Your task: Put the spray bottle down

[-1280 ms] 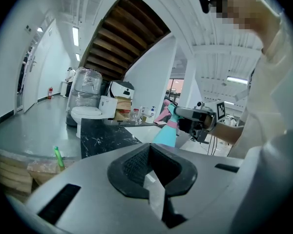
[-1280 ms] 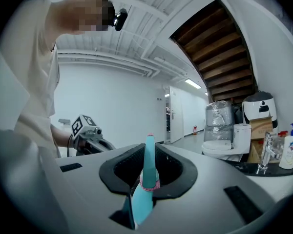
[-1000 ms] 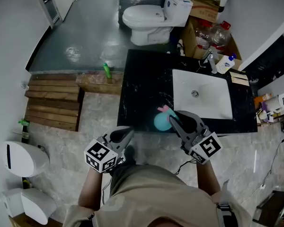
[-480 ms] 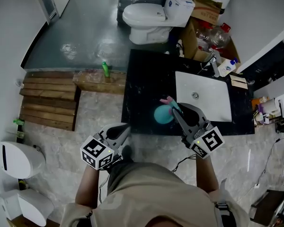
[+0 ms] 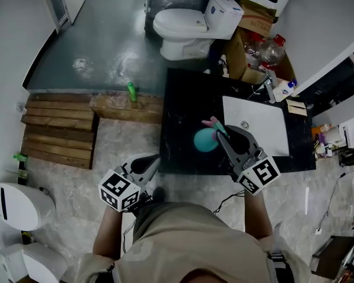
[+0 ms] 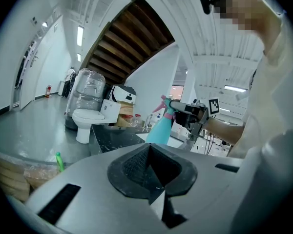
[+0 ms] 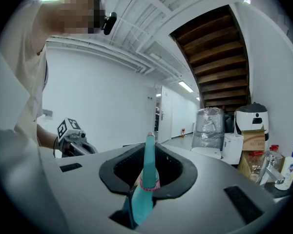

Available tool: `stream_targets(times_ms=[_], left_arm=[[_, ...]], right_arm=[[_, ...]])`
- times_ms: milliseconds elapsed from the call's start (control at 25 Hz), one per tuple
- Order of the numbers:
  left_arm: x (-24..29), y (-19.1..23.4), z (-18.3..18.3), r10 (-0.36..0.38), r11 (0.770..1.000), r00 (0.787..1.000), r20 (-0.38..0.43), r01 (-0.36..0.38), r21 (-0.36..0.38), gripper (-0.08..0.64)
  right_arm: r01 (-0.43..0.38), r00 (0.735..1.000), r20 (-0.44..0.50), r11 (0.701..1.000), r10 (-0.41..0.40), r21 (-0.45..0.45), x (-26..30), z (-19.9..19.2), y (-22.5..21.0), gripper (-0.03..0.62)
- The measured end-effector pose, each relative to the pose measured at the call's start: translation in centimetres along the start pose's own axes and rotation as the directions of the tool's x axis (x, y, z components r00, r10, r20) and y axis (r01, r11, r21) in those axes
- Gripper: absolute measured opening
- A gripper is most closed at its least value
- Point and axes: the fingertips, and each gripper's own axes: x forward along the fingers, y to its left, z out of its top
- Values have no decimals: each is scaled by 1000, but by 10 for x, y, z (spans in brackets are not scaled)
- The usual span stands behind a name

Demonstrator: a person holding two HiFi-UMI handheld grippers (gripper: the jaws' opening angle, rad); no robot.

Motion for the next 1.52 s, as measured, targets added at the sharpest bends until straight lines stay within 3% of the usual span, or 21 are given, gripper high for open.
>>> stream_targets(times_ms=[720,1320,1520], left_arm=[[-22,28,5,-10,1000,999,50,9,10,11],[-2,46,15,36,999,998,42,-37,14,11],[9,54,17,89,996,996,30,-88,-20,11]], right_arm=[[36,999,7,994,-36,-99,27,22,6,72],[38,998,47,996,-34,-84,40,23,-36,72],[-9,998,55,998,12,-57,54,20,-53,72]])
